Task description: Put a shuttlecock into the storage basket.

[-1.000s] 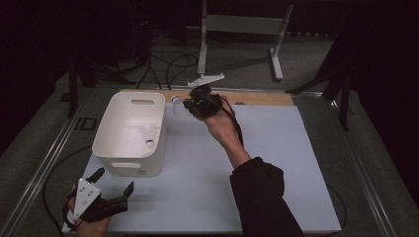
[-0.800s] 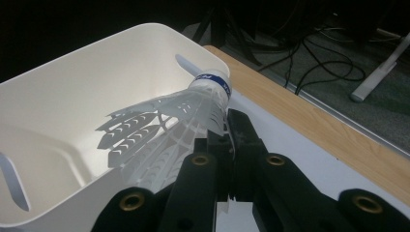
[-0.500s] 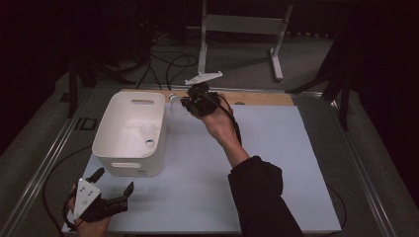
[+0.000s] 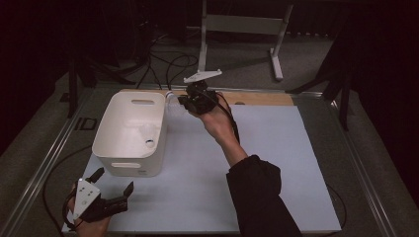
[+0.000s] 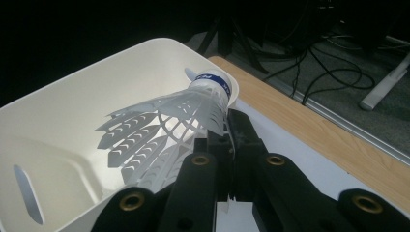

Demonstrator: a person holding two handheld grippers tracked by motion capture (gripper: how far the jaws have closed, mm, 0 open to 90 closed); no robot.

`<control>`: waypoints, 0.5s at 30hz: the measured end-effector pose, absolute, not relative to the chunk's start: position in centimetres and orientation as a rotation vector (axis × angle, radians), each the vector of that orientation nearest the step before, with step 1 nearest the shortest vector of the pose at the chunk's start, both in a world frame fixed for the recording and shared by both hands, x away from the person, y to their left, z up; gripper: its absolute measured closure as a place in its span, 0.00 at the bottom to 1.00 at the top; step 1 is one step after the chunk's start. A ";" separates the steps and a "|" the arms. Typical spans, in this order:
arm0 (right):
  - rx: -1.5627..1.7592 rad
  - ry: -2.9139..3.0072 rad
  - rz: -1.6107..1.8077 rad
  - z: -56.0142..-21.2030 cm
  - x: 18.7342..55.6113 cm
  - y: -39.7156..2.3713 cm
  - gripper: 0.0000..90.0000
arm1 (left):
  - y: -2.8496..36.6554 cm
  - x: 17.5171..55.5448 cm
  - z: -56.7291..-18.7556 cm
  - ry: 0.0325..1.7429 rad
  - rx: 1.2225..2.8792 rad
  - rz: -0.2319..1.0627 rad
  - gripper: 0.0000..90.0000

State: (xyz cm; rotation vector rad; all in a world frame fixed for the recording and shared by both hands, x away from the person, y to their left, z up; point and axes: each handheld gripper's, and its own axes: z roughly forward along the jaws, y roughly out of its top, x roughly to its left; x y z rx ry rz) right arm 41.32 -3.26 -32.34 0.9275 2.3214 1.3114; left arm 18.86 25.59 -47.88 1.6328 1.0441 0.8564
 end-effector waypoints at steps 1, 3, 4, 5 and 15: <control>0.923 2.320 1.315 -32.3 41.3 -3.2 0.99 | 25.6 18.9 -47.9 1.044 1.632 0.856 0.00; 0.924 2.315 1.324 -32.2 41.3 -3.1 0.99 | 25.6 18.9 -47.9 1.045 1.633 0.856 0.00; 0.922 2.316 1.322 -32.2 41.3 -3.1 0.99 | 25.6 18.9 -47.9 1.044 1.632 0.857 0.00; 0.923 2.317 1.326 -32.2 41.3 -3.0 0.99 | 25.6 18.8 -47.9 1.044 1.632 0.857 0.00; 0.915 2.324 1.341 -32.1 41.5 -2.5 0.99 | 25.6 18.9 -47.9 1.046 1.630 0.858 0.00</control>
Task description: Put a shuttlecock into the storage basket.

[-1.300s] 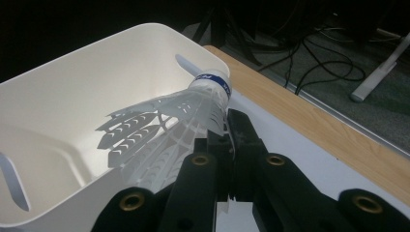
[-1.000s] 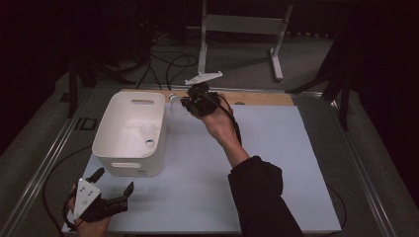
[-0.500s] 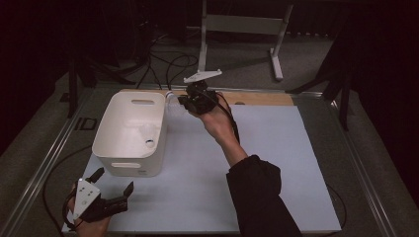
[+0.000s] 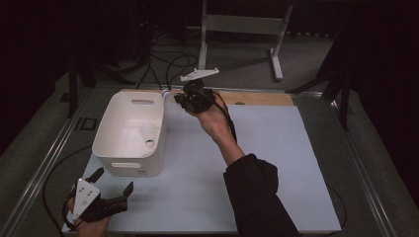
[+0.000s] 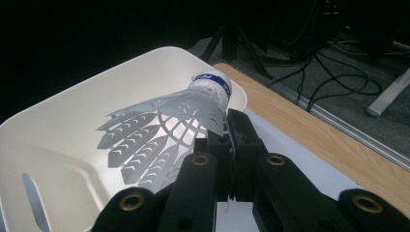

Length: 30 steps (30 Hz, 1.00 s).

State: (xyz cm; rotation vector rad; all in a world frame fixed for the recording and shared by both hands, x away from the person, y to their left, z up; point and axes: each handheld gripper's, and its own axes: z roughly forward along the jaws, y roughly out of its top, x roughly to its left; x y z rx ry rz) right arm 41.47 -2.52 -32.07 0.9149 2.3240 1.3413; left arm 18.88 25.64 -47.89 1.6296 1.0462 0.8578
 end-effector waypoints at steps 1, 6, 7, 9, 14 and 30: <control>0.916 2.321 1.345 -32.1 41.5 -2.5 0.99 | 25.6 18.9 -47.9 1.046 1.630 0.857 0.00; 0.908 2.323 1.363 -32.0 41.5 -2.2 0.99 | 25.6 18.9 -47.9 1.046 1.629 0.857 0.00; 0.911 2.325 1.363 -32.0 41.5 -2.1 0.99 | 25.6 18.9 -47.9 1.046 1.629 0.856 0.00; 0.904 2.325 1.369 -32.0 41.5 -1.9 0.99 | 25.6 18.9 -47.9 1.045 1.631 0.855 0.00; 0.901 2.325 1.384 -31.9 41.4 -1.6 0.99 | 25.6 18.9 -47.9 1.045 1.630 0.853 0.00; 0.875 2.340 1.409 -31.8 41.3 -0.7 0.99 | 25.6 19.0 -47.9 1.044 1.632 0.852 0.00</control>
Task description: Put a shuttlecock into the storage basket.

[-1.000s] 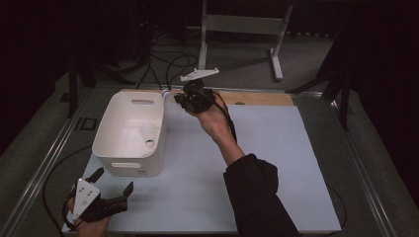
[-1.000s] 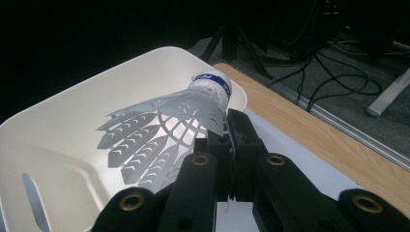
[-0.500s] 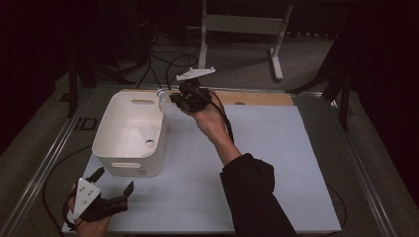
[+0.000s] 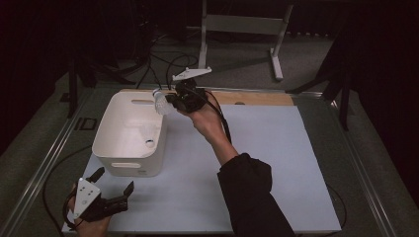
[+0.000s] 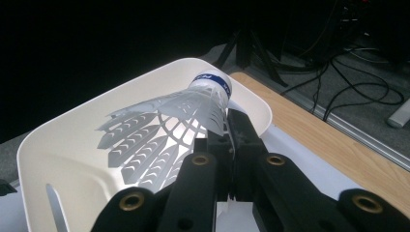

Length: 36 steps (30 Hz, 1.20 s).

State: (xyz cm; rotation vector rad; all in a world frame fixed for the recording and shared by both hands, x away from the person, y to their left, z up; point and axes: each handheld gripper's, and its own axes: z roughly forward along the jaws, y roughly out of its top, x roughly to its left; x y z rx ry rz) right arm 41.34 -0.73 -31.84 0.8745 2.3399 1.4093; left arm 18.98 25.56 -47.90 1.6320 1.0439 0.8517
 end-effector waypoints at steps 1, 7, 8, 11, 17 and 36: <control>0.874 2.343 1.410 -31.8 41.3 -0.7 0.99 | 25.6 19.0 -47.9 1.044 1.632 0.851 0.00; 0.866 2.346 1.420 -31.8 41.3 -0.4 0.99 | 25.6 19.0 -47.9 1.044 1.633 0.851 0.00; 0.866 2.346 1.420 -31.8 41.3 -0.4 0.99 | 25.6 19.0 -47.9 1.044 1.633 0.851 0.00; 0.860 2.347 1.427 -31.8 41.3 -0.2 0.99 | 25.6 19.0 -47.9 1.045 1.633 0.851 0.00; 0.853 2.355 1.435 -31.9 41.2 -0.1 0.99 | 25.5 19.0 -47.9 1.045 1.633 0.853 0.00; 0.836 2.383 1.444 -32.2 40.8 0.9 0.99 | 25.5 19.0 -47.9 1.042 1.634 0.852 0.00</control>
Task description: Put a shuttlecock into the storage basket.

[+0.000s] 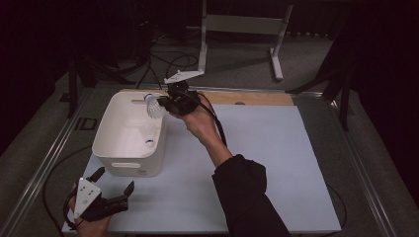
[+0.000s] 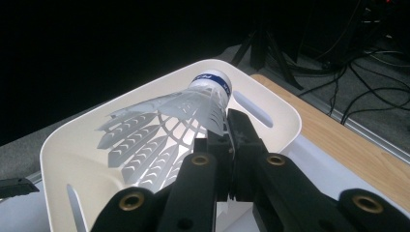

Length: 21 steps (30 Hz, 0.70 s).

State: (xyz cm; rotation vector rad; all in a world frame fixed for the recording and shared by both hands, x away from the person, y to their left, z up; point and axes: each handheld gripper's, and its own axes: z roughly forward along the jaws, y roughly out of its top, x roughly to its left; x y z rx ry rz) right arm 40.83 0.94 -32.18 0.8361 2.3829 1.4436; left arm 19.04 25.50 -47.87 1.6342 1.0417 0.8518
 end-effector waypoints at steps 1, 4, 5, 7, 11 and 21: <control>0.828 2.384 1.442 -32.2 40.9 1.0 0.99 | 25.5 19.0 -47.9 1.041 1.634 0.852 0.00; 0.828 2.390 1.441 -32.2 40.8 1.1 0.99 | 25.5 19.0 -47.9 1.041 1.635 0.852 0.00; 0.822 2.392 1.442 -32.3 40.8 1.1 0.99 | 25.5 19.0 -47.9 1.041 1.635 0.851 0.00; 0.820 2.394 1.443 -32.3 40.8 1.2 0.99 | 25.5 19.0 -47.9 1.041 1.635 0.852 0.00; 0.807 2.399 1.439 -32.4 40.8 1.3 0.99 | 25.5 19.0 -47.9 1.040 1.635 0.852 0.00; 0.802 2.406 1.443 -32.4 40.6 1.8 0.99 | 25.5 19.0 -47.9 1.040 1.635 0.852 0.00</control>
